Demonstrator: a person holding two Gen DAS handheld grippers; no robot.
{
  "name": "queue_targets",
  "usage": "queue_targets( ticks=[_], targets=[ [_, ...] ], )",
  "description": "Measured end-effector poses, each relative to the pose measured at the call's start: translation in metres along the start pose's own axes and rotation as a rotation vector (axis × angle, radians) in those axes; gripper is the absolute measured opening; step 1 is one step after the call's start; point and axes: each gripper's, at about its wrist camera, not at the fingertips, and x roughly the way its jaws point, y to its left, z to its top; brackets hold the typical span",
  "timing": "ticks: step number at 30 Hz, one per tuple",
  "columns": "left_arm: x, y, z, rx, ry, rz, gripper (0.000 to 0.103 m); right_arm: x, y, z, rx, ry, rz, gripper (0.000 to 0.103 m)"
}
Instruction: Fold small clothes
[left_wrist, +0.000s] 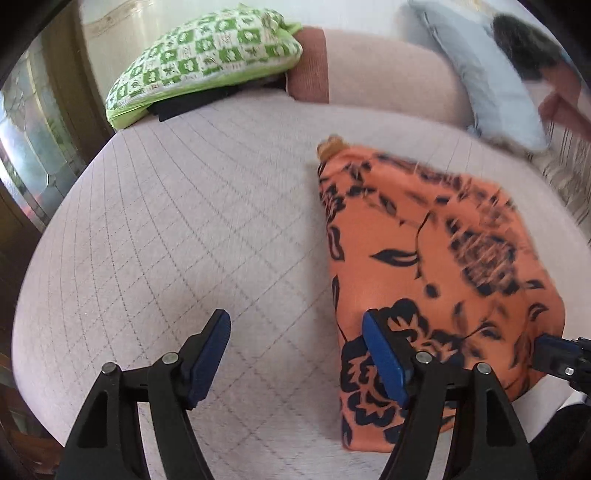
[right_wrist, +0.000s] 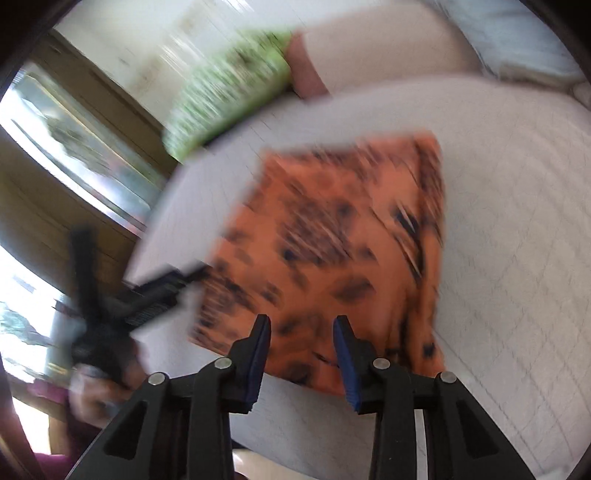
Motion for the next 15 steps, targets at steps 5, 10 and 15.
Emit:
queue_targets(
  ticks=[5,10,15],
  targets=[
    [-0.004,0.007,0.004,-0.018,-0.012,-0.031,0.077,-0.007,0.000,0.011,-0.002,0.010,0.003,0.030],
    [-0.023,0.007,0.012,-0.044,-0.083,-0.096,0.077,-0.035,0.020,0.046,-0.068,-0.112,-0.025,0.030],
    [-0.006,-0.014,0.008,0.031,-0.003,-0.082,0.077,-0.014,0.024,0.093,-0.093,-0.131,-0.138,0.030]
  ],
)
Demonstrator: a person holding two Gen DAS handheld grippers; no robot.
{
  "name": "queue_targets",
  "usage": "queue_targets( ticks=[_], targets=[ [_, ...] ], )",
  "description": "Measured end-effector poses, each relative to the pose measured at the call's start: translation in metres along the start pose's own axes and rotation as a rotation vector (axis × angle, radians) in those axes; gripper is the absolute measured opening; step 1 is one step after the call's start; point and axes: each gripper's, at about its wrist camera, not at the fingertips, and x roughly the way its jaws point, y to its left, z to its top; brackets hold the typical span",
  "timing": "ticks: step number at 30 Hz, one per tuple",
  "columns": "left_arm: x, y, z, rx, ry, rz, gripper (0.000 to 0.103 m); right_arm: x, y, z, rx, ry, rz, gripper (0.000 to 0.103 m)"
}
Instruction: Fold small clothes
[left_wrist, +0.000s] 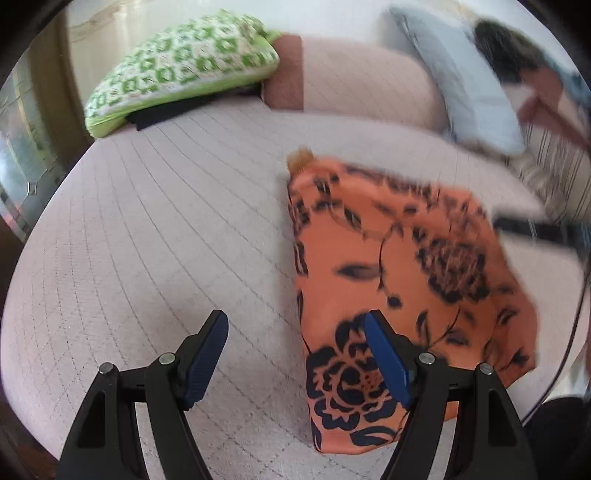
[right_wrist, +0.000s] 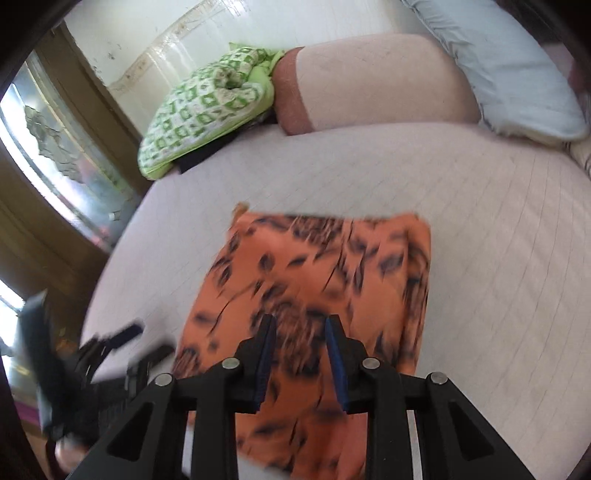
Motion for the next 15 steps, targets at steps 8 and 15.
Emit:
queue_targets(
  ticks=[8,15],
  targets=[
    [0.017,0.001,-0.003,0.001,0.039,-0.021,0.082,0.086,-0.044,0.034,0.085,0.125,-0.106,0.030],
    [0.019,0.002,-0.003,-0.024,0.048,-0.020,0.087,0.062,0.000,0.058,0.015,0.080,-0.034,0.030]
  ],
)
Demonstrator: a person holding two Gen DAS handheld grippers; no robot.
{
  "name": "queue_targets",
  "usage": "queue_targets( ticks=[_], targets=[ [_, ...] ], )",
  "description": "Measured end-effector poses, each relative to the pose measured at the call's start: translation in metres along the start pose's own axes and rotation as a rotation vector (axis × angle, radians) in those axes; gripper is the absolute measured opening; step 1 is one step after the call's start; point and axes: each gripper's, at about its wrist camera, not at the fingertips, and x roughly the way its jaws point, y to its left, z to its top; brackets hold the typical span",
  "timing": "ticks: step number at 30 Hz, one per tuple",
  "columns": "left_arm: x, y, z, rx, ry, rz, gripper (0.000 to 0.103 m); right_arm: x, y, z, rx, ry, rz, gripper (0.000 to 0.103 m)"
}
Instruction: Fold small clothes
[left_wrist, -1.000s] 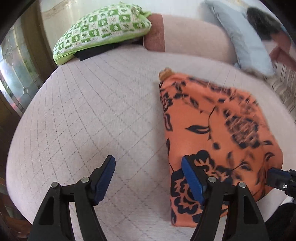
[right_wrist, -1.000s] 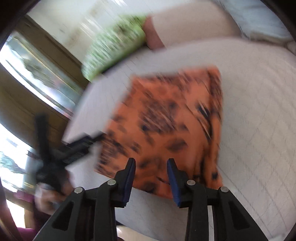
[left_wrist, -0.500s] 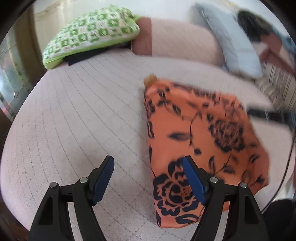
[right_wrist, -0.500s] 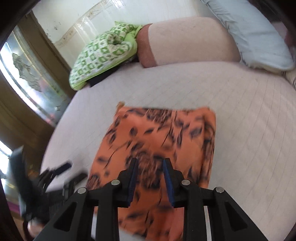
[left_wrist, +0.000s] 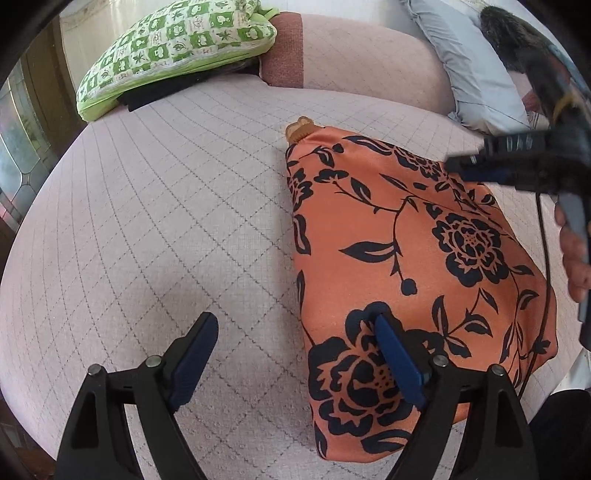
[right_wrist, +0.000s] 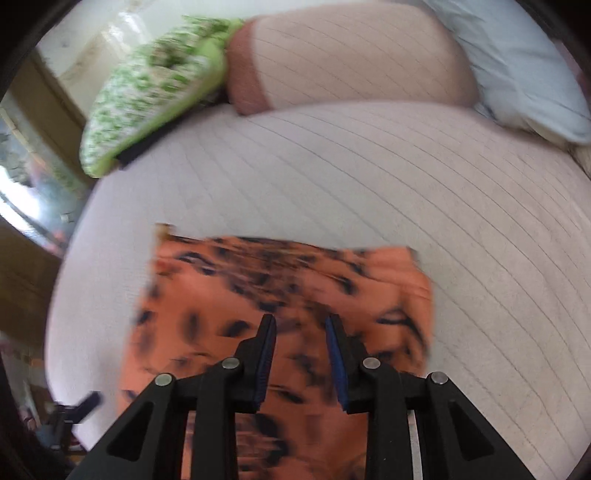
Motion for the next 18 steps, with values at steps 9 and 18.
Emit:
queue_targets(
  ticks=[9,18],
  targets=[
    [-0.004,-0.002,-0.004,0.020,-0.022,0.008,0.088,0.062,0.064,0.026,-0.078,0.114,0.131,0.030],
    [-0.006,-0.003,-0.004,0.038,-0.035,0.024,0.089,0.066,0.067,0.025,-0.089,0.083,0.091,0.030]
  ],
)
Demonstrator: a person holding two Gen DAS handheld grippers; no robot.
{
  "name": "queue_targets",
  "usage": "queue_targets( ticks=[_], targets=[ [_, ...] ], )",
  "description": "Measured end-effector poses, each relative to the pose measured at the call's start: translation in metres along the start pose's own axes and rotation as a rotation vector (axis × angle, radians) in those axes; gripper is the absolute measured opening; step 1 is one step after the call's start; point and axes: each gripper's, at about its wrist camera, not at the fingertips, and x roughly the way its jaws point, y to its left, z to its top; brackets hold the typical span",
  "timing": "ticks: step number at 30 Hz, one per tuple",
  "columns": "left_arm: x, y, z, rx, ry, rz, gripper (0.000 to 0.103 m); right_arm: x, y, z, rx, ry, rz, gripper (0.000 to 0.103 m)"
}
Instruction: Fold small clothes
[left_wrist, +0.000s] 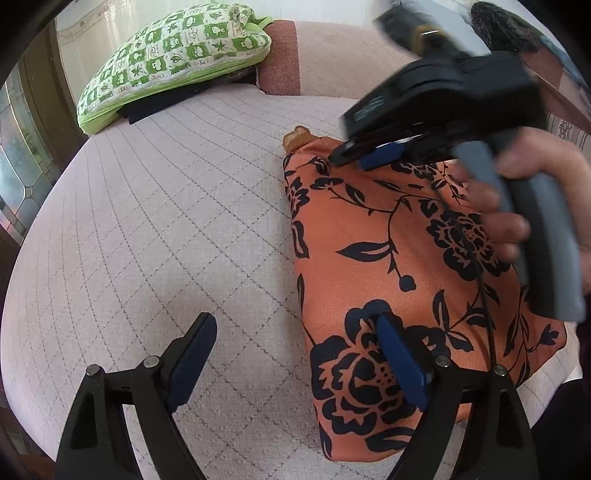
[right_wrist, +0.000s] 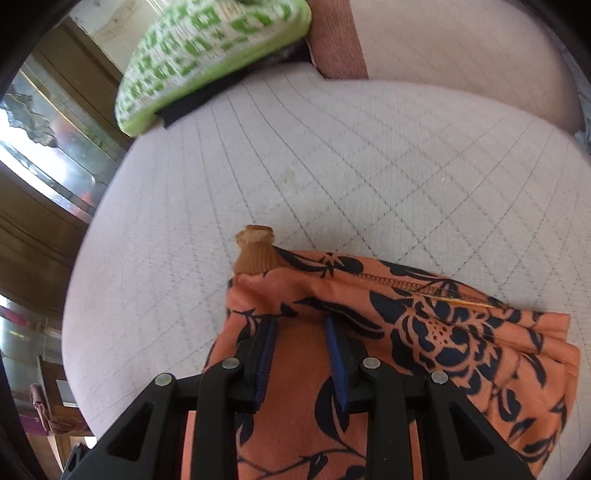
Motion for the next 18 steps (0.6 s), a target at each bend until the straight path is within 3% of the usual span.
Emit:
queue_targets(
  ticks=[4,9,15,18],
  targets=[
    [-0.002,-0.006,0.000,0.006,-0.009,0.023,0.089,-0.055,-0.017,-0.028,0.033,-0.097,-0.017,0.032],
    [-0.002,-0.010,-0.001,0.010,-0.024,0.045,0.089,-0.110,-0.041,-0.074,0.045,-0.148,-0.112,0.032],
    [0.004,-0.018,-0.002,0.030,-0.062,0.093,0.093,-0.109,-0.068,-0.127,0.086,-0.094,-0.180,0.032],
    [0.007,-0.020,-0.005,0.029,-0.082,0.111,0.097,-0.104,-0.079,-0.137,0.092,-0.100,-0.194,0.033]
  ],
)
